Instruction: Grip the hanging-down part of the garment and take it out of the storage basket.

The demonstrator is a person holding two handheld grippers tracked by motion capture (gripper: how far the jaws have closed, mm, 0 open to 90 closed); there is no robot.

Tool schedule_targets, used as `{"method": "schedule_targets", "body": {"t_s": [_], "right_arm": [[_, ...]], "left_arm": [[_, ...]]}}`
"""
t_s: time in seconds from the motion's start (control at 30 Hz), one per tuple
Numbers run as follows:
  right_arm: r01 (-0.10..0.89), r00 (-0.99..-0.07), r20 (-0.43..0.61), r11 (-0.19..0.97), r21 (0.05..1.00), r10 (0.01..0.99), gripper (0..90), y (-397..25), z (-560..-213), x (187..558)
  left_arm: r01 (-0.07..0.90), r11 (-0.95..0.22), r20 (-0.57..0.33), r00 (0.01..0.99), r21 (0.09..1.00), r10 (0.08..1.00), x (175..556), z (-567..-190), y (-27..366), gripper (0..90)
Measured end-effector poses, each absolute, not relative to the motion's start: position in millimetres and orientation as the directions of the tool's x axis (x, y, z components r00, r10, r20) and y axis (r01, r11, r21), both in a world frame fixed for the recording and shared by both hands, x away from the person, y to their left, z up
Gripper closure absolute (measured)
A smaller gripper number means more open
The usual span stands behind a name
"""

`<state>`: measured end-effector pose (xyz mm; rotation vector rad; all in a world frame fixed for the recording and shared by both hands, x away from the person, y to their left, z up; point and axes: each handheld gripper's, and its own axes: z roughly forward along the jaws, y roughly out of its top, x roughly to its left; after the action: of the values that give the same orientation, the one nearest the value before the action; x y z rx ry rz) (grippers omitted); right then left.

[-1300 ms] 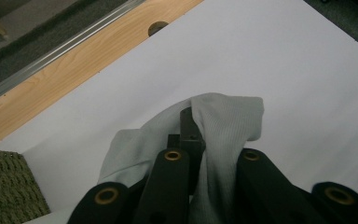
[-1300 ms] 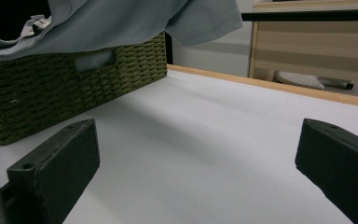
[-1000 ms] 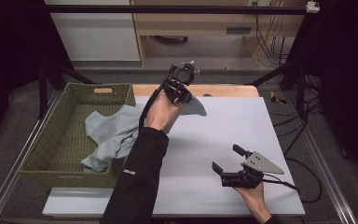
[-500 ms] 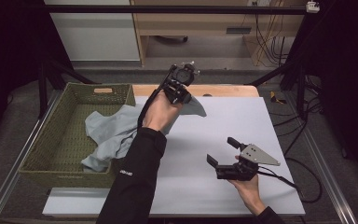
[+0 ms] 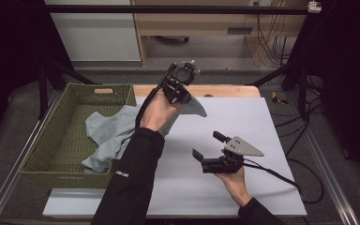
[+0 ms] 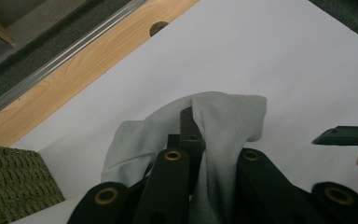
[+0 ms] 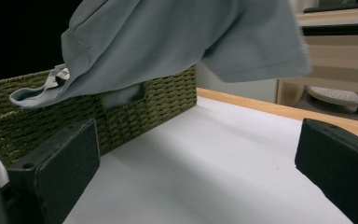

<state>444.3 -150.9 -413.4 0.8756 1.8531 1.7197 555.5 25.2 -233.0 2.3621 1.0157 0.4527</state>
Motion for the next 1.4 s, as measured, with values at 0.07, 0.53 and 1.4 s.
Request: {"method": "schedule_targets", "body": {"t_s": [0.07,0.53,1.4], "right_arm": [[0.144,-0.700,0.095,0.010,0.990,0.708,0.4,-142.6,-413.5,446.4],[0.139,-0.716,0.089,0.017,0.990,0.692,0.3,-105.7,-410.2,459.9],[0.075,-0.745,0.037,0.029,0.997,0.666,2.0,-37.8,-404.9,484.8]], "left_arm": [[0.568,-0.579,0.095,0.661,0.584,0.744,554.7,-231.7,26.1,85.7],[0.564,-0.584,0.103,0.662,0.584,0.743,552.6,-228.6,27.6,85.8],[0.561,-0.592,0.112,0.664,0.579,0.739,551.2,-228.4,26.4,85.8]]}}
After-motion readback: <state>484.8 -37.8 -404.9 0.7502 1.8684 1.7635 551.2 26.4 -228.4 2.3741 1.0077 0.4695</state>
